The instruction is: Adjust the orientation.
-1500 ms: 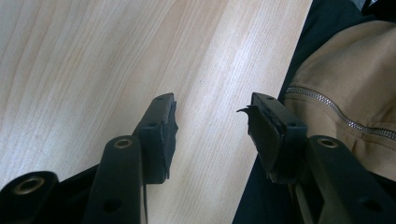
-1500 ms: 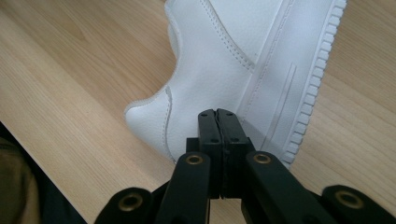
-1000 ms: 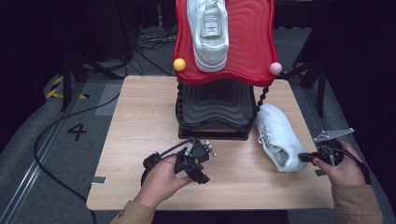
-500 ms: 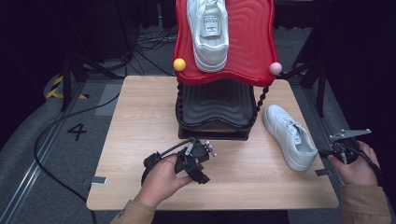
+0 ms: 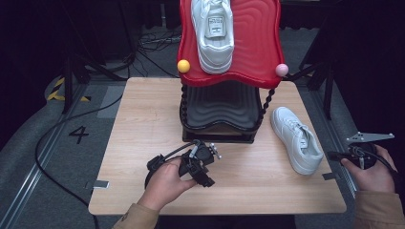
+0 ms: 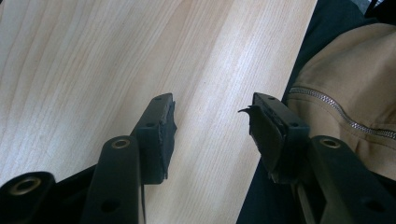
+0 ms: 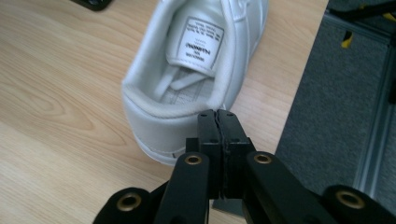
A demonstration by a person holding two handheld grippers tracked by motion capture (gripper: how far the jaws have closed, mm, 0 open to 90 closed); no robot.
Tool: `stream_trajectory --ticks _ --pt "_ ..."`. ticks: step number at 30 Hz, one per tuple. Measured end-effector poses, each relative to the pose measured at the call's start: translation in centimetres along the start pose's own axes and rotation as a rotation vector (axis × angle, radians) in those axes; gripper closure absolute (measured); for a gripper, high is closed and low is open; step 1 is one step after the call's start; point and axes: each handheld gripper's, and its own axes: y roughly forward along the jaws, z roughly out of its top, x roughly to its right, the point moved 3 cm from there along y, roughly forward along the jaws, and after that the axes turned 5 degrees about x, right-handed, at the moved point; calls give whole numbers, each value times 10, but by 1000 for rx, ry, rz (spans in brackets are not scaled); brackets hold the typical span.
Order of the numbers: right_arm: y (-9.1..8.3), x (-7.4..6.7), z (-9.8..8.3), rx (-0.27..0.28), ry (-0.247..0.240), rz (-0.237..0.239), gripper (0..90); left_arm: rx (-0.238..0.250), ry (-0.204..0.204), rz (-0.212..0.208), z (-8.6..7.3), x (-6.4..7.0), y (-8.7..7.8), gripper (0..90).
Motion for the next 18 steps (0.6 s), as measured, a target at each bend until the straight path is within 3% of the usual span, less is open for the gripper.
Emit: stream_trajectory --ticks 4,10,12,18 --pt "-6 -3 3 24 -16 15 849 1 -3 -2 1 -1 0 506" --pt "-15 -14 12 38 -67 97 800 -11 -12 -5 -1 -3 0 503" --pt "-17 -17 17 26 -88 129 782 -16 -16 -3 -1 -3 -1 500" --pt "-20 -18 30 -45 -166 149 762 -11 -14 -4 -1 -3 -2 494"
